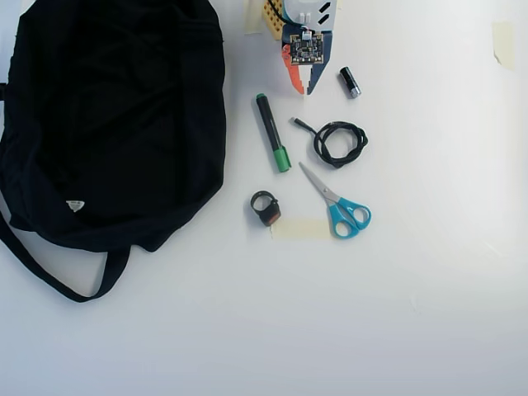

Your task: Put the bike light into the black bag

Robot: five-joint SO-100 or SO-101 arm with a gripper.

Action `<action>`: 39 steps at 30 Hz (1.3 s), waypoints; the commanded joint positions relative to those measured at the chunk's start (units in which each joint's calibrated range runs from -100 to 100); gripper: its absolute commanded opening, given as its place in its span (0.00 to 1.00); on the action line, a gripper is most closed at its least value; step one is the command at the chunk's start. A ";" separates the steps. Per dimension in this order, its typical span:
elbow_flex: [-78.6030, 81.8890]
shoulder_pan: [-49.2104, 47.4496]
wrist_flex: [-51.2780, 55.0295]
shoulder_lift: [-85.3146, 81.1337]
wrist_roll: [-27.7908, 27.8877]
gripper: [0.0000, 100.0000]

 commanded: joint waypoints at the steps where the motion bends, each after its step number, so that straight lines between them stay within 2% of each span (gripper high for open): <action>1: 1.71 0.06 0.86 -0.66 0.15 0.02; 32: 0.72 -0.68 0.69 -0.58 0.15 0.02; 39: -5.75 -2.85 -13.26 0.41 0.15 0.02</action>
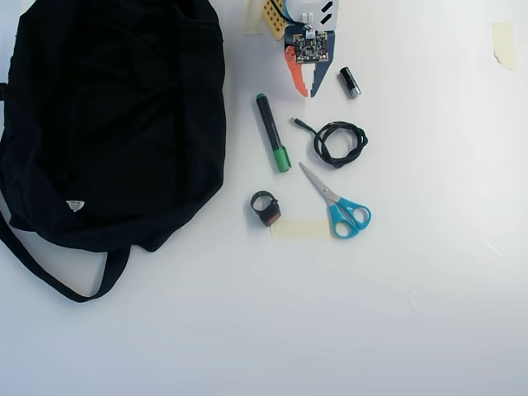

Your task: Put the bike light into the black bag

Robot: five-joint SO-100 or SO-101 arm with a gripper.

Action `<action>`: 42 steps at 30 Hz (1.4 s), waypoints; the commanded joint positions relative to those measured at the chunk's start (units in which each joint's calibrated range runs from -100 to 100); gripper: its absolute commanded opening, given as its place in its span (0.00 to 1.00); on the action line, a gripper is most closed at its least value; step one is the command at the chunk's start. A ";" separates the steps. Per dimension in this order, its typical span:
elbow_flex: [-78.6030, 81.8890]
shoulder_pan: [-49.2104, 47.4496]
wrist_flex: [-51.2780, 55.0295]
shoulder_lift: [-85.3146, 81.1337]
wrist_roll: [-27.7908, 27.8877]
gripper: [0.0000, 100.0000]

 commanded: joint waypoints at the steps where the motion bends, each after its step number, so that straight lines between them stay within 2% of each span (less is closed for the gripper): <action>1: -3.30 -0.57 -7.86 0.17 0.15 0.02; 8: -5.37 1.00 -29.48 3.90 -0.37 0.02; 13: -12.83 2.87 -43.61 19.42 -0.27 0.02; 18: -24.06 2.64 -52.13 34.69 0.10 0.02; 22: -36.01 1.89 -55.32 46.06 0.15 0.02; 36: -79.13 4.66 -54.89 78.84 0.47 0.02; 40: -88.75 4.89 -54.80 86.89 4.45 0.02; 42: -92.16 4.96 -54.80 90.04 4.77 0.02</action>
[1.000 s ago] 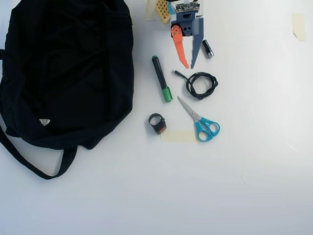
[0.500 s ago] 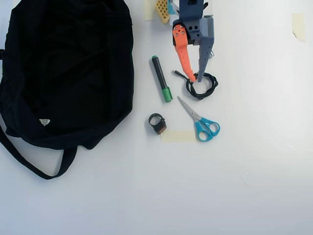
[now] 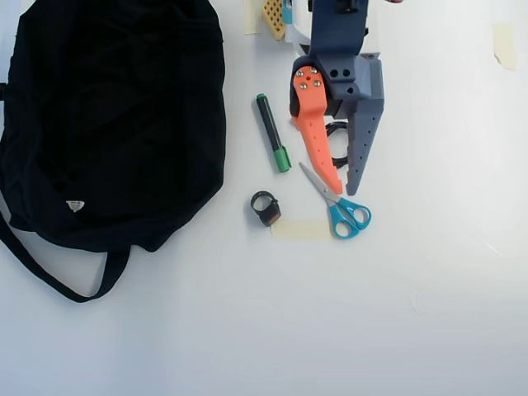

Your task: Put the bike light into the black bag

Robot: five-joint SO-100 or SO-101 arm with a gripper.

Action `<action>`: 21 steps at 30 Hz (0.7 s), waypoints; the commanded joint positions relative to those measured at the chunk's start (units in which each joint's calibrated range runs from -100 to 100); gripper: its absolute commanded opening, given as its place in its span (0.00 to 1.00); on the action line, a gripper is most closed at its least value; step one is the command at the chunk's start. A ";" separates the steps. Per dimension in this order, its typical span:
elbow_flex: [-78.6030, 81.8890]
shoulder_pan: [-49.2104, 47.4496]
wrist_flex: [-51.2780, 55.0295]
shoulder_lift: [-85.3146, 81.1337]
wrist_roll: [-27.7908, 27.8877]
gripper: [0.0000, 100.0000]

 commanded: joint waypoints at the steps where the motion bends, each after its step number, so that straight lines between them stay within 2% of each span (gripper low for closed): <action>1: -8.77 0.63 -0.88 4.03 1.00 0.02; 6: -13.26 1.07 -0.88 9.17 0.79 0.02; 21: -9.22 3.09 -0.88 9.42 1.16 0.02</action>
